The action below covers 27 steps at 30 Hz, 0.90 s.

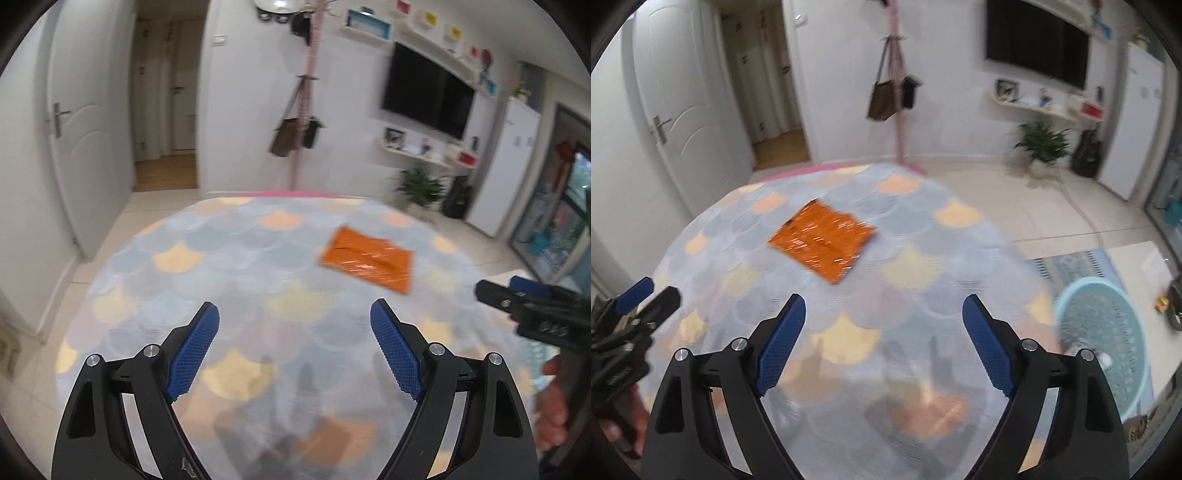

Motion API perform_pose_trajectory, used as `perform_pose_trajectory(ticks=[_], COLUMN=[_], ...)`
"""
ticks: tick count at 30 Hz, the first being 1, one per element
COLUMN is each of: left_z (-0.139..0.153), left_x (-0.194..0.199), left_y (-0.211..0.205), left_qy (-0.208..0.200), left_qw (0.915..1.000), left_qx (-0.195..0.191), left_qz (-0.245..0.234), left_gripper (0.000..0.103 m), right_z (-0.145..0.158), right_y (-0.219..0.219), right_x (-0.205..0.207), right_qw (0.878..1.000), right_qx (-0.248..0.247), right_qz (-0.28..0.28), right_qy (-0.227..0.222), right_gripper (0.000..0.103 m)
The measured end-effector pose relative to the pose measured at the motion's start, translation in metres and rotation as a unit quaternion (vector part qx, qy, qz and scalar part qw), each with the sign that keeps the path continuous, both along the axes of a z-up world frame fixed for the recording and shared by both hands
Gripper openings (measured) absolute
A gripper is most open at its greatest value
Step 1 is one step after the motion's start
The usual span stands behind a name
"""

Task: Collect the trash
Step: 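Grasp the orange foil snack bag by its edge with the right tool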

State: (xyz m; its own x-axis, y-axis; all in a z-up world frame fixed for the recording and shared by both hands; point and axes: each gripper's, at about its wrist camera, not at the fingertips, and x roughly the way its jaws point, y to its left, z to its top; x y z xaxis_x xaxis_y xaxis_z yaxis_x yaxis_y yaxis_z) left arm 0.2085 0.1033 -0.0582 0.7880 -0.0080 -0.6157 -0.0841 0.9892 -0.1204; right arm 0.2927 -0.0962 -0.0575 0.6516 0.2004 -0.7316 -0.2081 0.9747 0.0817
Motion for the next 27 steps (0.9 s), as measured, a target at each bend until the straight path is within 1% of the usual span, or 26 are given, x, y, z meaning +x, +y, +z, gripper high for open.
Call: perform_pose_trajectory(ticks=[1,3,5,7,8,12,16,19,23,27], left_z=[-0.006,-0.015,-0.021,-0.025,-0.026,-0.025,-0.028,-0.028,-0.03,-0.031], left_x=[0.003,0.006,0.007,0.005,0.006,0.002,0.002,0.005,0.006,0.007], left_y=[0.005,0.014,0.015,0.016,0.016,0.024,0.036,0.035,0.035,0.039], left_qy=[0.003,0.003,0.001,-0.009,-0.006,-0.013,-0.007,-0.005,-0.005,-0.002], left_qw=[1.0,0.9998,0.9998,0.9996,0.9995,0.9987,0.997,0.997,0.9969,0.9962], left_qx=[0.005,0.002,-0.002,0.003,0.002,-0.024,-0.056,-0.06,-0.062,-0.074], left_qz=[0.007,0.019,0.019,0.027,0.03,0.042,0.052,0.049,0.047,0.046], left_gripper=[0.082,0.082,0.082,0.082,0.082,0.082,0.082,0.082,0.082,0.082], right_z=[-0.003,-0.008,-0.012,-0.017,-0.018,-0.028,-0.037,-0.045,-0.053,-0.054], right_y=[0.01,0.024,0.035,0.045,0.049,0.065,0.075,0.085,0.093,0.101], right_x=[0.005,0.016,0.025,0.035,0.039,0.055,0.068,0.074,0.087,0.095], right_qw=[1.0,1.0,0.999,0.999,0.999,0.998,0.998,0.998,0.997,0.997], right_qx=[-0.001,-0.005,-0.007,-0.002,0.0,0.005,0.002,-0.009,-0.006,-0.023], right_qz=[0.009,0.017,0.025,0.034,0.037,0.049,0.049,0.053,0.052,0.049], right_qy=[0.007,0.015,0.02,0.026,0.027,0.026,0.031,0.04,0.057,0.047], right_gripper=[0.083,0.083,0.083,0.083,0.083,0.083,0.083,0.083,0.083,0.083])
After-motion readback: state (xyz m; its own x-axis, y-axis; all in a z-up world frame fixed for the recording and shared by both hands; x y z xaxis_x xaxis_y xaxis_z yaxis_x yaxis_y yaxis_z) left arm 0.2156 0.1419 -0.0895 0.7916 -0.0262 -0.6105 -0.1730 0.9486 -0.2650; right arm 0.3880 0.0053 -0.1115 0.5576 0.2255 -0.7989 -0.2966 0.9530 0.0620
